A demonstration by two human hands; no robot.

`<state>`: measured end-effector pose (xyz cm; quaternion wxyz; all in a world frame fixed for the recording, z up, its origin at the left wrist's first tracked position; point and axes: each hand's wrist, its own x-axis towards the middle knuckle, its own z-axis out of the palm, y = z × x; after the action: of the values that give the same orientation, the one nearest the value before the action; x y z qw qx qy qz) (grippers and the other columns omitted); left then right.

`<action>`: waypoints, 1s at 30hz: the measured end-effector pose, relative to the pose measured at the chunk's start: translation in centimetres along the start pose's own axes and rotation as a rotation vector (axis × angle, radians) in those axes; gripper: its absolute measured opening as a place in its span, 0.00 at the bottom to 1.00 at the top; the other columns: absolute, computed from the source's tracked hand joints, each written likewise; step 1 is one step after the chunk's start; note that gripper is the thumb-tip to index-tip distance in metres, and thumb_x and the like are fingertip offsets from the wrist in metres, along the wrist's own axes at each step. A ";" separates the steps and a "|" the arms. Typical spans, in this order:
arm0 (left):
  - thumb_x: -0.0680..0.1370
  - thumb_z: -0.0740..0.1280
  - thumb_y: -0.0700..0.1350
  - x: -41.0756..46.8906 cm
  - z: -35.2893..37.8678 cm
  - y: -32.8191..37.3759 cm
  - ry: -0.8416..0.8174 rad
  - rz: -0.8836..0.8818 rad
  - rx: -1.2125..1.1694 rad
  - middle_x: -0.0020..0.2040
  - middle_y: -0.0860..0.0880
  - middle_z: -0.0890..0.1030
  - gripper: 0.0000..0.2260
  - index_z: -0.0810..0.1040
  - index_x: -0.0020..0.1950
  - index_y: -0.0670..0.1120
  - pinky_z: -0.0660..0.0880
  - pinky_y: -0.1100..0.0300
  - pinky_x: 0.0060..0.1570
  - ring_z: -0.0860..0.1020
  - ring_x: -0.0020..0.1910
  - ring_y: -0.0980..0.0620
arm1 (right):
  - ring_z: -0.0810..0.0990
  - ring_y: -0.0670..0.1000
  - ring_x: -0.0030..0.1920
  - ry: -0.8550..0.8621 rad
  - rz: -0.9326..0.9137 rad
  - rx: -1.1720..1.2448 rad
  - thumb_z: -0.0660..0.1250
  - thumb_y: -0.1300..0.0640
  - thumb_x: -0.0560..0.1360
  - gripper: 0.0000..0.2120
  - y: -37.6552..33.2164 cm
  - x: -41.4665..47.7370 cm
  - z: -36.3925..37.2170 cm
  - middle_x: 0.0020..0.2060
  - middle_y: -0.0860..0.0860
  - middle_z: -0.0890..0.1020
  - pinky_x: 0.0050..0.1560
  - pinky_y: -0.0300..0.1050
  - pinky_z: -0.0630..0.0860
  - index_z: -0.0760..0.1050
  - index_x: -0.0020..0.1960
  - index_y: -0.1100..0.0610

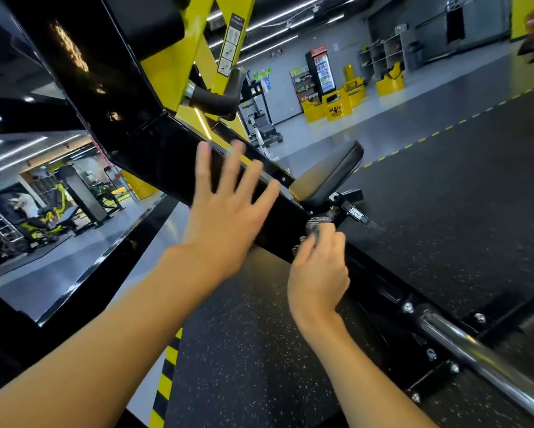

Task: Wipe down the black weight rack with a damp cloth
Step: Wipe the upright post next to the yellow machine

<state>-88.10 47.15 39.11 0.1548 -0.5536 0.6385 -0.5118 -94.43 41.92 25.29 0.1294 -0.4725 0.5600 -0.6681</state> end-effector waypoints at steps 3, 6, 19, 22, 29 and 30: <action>0.72 0.73 0.53 -0.1 1.1 2.9 0.030 0.160 0.007 0.78 0.38 0.61 0.42 0.57 0.79 0.42 0.36 0.38 0.75 0.52 0.79 0.38 | 0.70 0.52 0.22 -0.086 -0.355 -0.058 0.60 0.55 0.80 0.05 1.0 -0.9 0.1 0.41 0.52 0.73 0.18 0.44 0.67 0.71 0.51 0.56; 0.65 0.79 0.50 0.2 1.8 4.2 0.070 0.135 -0.047 0.71 0.37 0.70 0.43 0.65 0.75 0.38 0.46 0.42 0.76 0.64 0.74 0.38 | 0.74 0.53 0.26 -0.039 -0.134 -0.050 0.58 0.54 0.82 0.06 3.3 0.5 -0.3 0.42 0.53 0.75 0.23 0.43 0.65 0.71 0.53 0.56; 0.59 0.82 0.52 1.3 2.3 6.5 0.072 0.149 -0.033 0.67 0.38 0.72 0.46 0.69 0.74 0.44 0.48 0.38 0.74 0.68 0.68 0.35 | 0.72 0.53 0.23 -0.084 -0.193 -0.104 0.62 0.56 0.80 0.03 4.9 -1.0 -0.3 0.41 0.52 0.74 0.22 0.41 0.64 0.71 0.50 0.56; 0.61 0.81 0.50 1.3 2.6 7.7 0.060 0.181 -0.052 0.69 0.39 0.72 0.46 0.67 0.75 0.42 0.47 0.39 0.75 0.68 0.70 0.36 | 0.65 0.51 0.20 -0.072 -0.525 -0.170 0.65 0.59 0.77 0.05 7.9 0.5 -0.2 0.39 0.53 0.73 0.17 0.42 0.65 0.69 0.51 0.56; 0.59 0.82 0.50 1.6 3.0 9.2 0.047 0.141 -0.045 0.66 0.38 0.73 0.46 0.68 0.74 0.43 0.48 0.38 0.74 0.68 0.67 0.33 | 0.64 0.49 0.21 -0.077 -0.482 -0.178 0.68 0.60 0.77 0.08 9.8 -0.9 -0.3 0.39 0.53 0.73 0.18 0.40 0.62 0.70 0.52 0.57; 0.58 0.83 0.50 1.7 3.0 9.2 0.057 0.135 -0.052 0.65 0.38 0.73 0.45 0.70 0.72 0.43 0.48 0.39 0.74 0.68 0.66 0.33 | 0.65 0.50 0.21 -0.070 -0.452 -0.183 0.65 0.59 0.78 0.05 10.5 -0.3 -0.4 0.39 0.53 0.74 0.19 0.41 0.63 0.70 0.52 0.57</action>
<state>-91.41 42.96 30.81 0.1562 -0.4982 0.6917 -0.4989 -98.38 38.80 16.04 -0.0471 -0.6184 0.4933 -0.6099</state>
